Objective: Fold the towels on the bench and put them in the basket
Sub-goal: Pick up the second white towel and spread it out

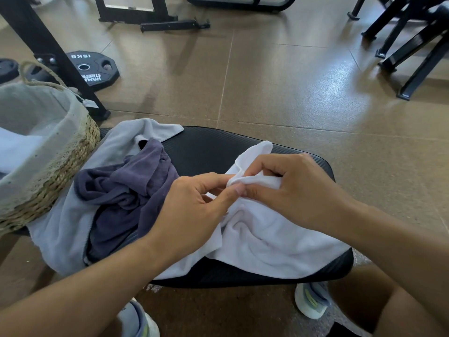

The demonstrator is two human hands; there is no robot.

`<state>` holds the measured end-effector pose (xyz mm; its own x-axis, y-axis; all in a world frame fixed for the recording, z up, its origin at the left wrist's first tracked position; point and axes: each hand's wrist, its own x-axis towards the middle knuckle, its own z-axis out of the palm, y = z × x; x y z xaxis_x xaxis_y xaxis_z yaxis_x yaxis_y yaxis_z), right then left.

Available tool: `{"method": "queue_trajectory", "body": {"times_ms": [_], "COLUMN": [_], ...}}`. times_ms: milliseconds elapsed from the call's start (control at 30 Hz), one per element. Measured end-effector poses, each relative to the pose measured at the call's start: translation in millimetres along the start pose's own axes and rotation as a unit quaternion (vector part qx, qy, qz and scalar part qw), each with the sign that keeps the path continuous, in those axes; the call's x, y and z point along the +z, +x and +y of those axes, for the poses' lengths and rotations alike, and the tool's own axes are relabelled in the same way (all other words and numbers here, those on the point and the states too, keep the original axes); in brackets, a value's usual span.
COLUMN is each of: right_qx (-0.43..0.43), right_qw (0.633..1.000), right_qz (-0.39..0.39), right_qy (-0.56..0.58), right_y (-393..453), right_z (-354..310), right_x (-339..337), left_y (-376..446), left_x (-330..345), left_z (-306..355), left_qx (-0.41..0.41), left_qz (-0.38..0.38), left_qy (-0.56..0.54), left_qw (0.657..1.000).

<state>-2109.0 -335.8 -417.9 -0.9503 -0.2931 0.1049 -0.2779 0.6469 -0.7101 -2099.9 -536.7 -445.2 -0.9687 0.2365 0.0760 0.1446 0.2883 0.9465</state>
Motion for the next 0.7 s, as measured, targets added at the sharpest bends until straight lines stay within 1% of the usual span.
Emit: {"method": "queue_trajectory", "body": {"times_ms": [167, 233, 300, 367, 400, 467, 533, 600, 633, 700], "right_qx": [-0.006, -0.012, -0.008, 0.024, 0.038, 0.064, 0.082, 0.073, 0.067, 0.056], "right_qw": [1.000, 1.000, 1.000, 0.999, 0.997, 0.993, 0.984, 0.970, 0.965, 0.964], "right_qz": [-0.006, -0.009, 0.015, 0.045, 0.043, 0.002, -0.066, -0.130, -0.147, -0.148], "right_qy": [-0.020, -0.024, -0.010, -0.020, -0.045, -0.104, -0.145, -0.192, -0.208, -0.215], "right_y": [1, 4, 13, 22, 26, 31, 34, 37, 39, 43], "right_z": [2, 3, 8, 18, 27, 49, 68, 81, 84, 89], "right_x": [1, -3, -14, -29, -36, -46, -49, -42, -38, -30], "left_y": [1, 1, 3, 7, 8, 11, 12, 14, 14, 16], "left_x": [1, -1, -4, -9, -11, -17, -23, -26, -28, -31], "left_z": [-1, -1, -4, -7, -9, -12, -14, -15, -15, -15], "left_qx": [-0.012, 0.002, 0.005, -0.010, -0.015, -0.024, -0.030, -0.033, -0.035, -0.035], "left_qz": [0.007, 0.014, 0.019, 0.018, 0.016, 0.011, 0.008, 0.007, 0.008, 0.008], "left_qy": [0.024, 0.072, 0.121, 0.160, 0.186, 0.244, 0.287, 0.317, 0.327, 0.334], "left_qw": [1.000, 0.997, 0.993, 0.987, 0.982, 0.970, 0.958, 0.948, 0.944, 0.942]}}
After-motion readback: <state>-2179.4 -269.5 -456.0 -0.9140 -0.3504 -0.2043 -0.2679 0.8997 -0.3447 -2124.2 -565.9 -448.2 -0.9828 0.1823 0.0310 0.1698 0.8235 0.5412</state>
